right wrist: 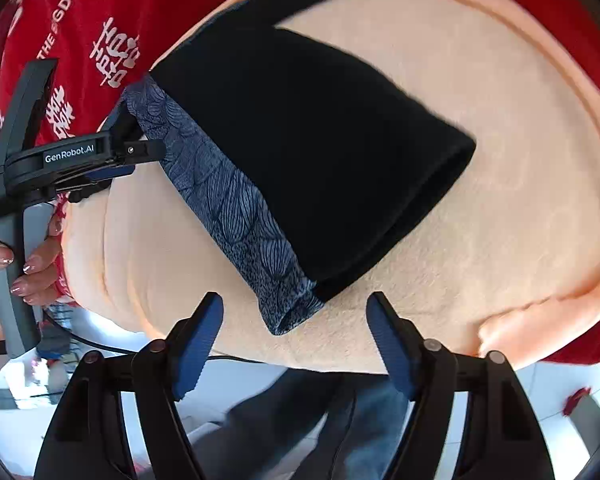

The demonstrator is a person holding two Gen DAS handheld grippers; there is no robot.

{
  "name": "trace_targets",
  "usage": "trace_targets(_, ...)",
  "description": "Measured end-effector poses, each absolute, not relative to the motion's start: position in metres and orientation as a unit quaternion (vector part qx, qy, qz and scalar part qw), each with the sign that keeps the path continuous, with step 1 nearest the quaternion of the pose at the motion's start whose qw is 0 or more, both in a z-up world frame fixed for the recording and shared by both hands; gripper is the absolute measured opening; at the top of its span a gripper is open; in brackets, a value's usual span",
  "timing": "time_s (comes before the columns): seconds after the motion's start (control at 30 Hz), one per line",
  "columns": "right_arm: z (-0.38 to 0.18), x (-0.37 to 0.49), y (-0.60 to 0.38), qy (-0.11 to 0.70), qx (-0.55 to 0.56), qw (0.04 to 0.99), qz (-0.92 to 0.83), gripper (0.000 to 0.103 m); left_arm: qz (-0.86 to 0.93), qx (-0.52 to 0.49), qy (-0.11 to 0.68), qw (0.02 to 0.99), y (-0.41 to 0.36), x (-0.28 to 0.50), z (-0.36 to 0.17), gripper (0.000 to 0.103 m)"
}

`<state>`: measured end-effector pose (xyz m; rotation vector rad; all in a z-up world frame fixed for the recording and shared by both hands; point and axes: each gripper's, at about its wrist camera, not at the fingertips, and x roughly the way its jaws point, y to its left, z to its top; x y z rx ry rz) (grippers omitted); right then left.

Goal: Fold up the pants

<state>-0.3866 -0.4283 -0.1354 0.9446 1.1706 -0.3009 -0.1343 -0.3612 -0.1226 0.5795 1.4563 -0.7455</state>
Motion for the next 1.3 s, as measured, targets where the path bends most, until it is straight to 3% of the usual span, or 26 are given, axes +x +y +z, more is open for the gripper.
trace_targets(0.1, -0.134, -0.386, -0.424, 0.511, 0.446, 0.724, -0.127, 0.063, -0.338, 0.265, 0.638, 0.64, -0.365, -0.138, -0.127, 0.067)
trace_targets(0.37, -0.14, -0.385, -0.412, 0.489, 0.445, 0.737, -0.139, 0.059, -0.375, 0.258, 0.627, 0.632, -0.383, -0.139, -0.132, 0.073)
trace_targets(0.4, -0.14, -0.385, -0.411, 0.487, 0.448, 0.736, -0.141, 0.056, -0.378, 0.257, 0.623, 0.634, -0.384, -0.14, -0.131, 0.073)
trace_targets(0.43, -0.14, -0.383, -0.411, 0.484, 0.452, 0.736, -0.138, 0.044, -0.381, 0.255, 0.621, 0.636, -0.386, -0.141, -0.13, 0.071)
trace_targets(0.47, -0.139, -0.382, -0.41, 0.483, 0.454, 0.736, -0.135, 0.032, -0.383, 0.249, 0.619, 0.638, -0.386, -0.141, -0.128, 0.065)
trace_targets(0.5, -0.141, -0.377, -0.409, 0.488, 0.458, 0.732, -0.127, 0.004, -0.389, 0.241, 0.618, 0.639, -0.387, -0.142, -0.126, 0.04)
trace_targets(0.53, -0.143, -0.37, -0.409, 0.497, 0.463, 0.724, -0.12, 0.003, -0.395, 0.233, 0.62, 0.636, -0.389, -0.143, -0.123, 0.026)
trace_targets(0.57, -0.14, -0.369, -0.408, 0.496, 0.467, 0.723, -0.117, 0.003, -0.394, 0.23, 0.621, 0.637, -0.391, -0.143, -0.12, 0.023)
trace_targets(0.6, -0.134, -0.369, -0.408, 0.489, 0.47, 0.726, -0.116, 0.003, -0.396, 0.22, 0.624, 0.636, -0.391, -0.141, -0.117, 0.011)
trace_targets(0.63, -0.12, -0.368, -0.411, 0.478, 0.471, 0.732, -0.117, 0.003, -0.399, 0.208, 0.628, 0.635, -0.39, -0.134, -0.112, 0.01)
trace_targets(1.0, 0.019, -0.313, -0.53, 0.432, 0.369, 0.812, -0.136, 0.003, -0.432, 0.199, 0.541, 0.694, -0.426, -0.083, -0.02, 0.013)
trace_targets(1.07, 0.023, -0.291, -0.561, 0.439, 0.358, 0.813, -0.138, 0.003, -0.415, 0.211, 0.526, 0.712, -0.429, -0.072, -0.017, 0.032)
trace_targets(1.1, 0.021, -0.278, -0.58, 0.444, 0.351, 0.813, -0.138, 0.003, -0.395, 0.223, 0.513, 0.728, -0.433, -0.068, -0.017, 0.052)
trace_targets(1.13, 0.018, -0.265, -0.597, 0.452, 0.341, 0.812, -0.143, 0.003, -0.378, 0.228, 0.504, 0.743, -0.435, -0.063, -0.016, 0.057)
trace_targets(1.3, -0.022, -0.213, -0.68, 0.489, 0.337, 0.786, -0.172, 0.005, -0.302, 0.215, 0.54, 0.756, -0.456, -0.026, -0.047, 0.057)
